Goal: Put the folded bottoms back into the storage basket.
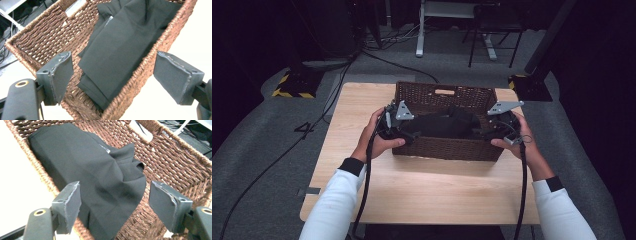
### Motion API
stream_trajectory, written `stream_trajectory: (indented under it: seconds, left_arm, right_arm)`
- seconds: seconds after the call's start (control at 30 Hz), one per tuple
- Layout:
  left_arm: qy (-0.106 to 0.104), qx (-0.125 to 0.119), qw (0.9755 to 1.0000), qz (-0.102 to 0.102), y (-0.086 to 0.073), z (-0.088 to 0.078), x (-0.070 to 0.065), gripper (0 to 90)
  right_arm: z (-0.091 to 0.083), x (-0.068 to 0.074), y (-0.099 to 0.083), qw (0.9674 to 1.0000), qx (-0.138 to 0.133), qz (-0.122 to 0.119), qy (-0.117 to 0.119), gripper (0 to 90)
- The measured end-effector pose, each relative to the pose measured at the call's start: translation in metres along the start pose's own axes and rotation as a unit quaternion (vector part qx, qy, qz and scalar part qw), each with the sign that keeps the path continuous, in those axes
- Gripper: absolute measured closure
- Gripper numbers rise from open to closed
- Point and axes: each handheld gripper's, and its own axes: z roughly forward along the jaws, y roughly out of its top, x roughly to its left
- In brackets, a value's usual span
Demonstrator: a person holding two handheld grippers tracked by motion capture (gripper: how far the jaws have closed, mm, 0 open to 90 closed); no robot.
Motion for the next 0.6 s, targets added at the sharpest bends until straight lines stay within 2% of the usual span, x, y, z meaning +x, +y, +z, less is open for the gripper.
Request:
stream_trajectory:
  seconds: [0.37, 0.6]
  left_arm:
    - [0.001, 0.002, 0.9998, 0.019, -0.011, -0.015, -0.012, 17.7]
    - [0.007, 0.002, 0.9998, 0.020, -0.025, -0.022, -0.018, 17.1]
  right_arm:
    - [-0.018, 0.006, -0.014, 0.9999, -0.011, 0.000, -0.007, 27.1]
    - [-0.028, 0.010, -0.027, 0.9998, -0.017, 0.001, -0.011, 27.2]
